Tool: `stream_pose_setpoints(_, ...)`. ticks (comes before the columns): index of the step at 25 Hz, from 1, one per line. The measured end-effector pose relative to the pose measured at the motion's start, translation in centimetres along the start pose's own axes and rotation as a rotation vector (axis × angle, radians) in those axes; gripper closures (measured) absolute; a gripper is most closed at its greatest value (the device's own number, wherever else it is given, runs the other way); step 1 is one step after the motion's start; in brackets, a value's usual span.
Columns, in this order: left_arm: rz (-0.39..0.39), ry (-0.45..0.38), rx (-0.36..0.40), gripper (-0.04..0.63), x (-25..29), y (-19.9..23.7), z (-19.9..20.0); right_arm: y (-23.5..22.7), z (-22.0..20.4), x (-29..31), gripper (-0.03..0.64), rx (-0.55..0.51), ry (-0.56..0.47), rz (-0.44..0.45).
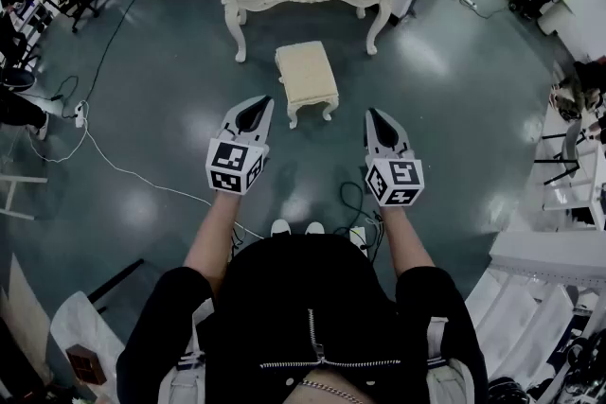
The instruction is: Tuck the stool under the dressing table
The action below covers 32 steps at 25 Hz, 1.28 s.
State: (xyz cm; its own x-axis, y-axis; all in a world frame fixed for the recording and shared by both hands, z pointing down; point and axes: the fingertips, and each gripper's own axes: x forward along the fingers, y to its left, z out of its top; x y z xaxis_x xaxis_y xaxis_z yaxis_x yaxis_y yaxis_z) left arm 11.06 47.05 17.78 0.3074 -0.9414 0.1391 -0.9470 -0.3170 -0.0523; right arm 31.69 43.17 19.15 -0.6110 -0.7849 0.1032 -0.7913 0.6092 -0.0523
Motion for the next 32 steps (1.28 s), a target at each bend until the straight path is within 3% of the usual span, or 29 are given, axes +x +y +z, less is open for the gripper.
stream_pose_setpoints(25, -0.027, 0.004, -0.014, 0.574, -4.6, 4.8, -2.6, 6.9, -0.9, 0.6, 0.612, -0.005, 0.016, -0.047)
stream_pose_setpoints(32, -0.036, 0.014, -0.016, 0.574, -4.2, 5.8, -3.3, 7.1, -1.7, 1.8, 0.612, -0.004, 0.036, -0.049)
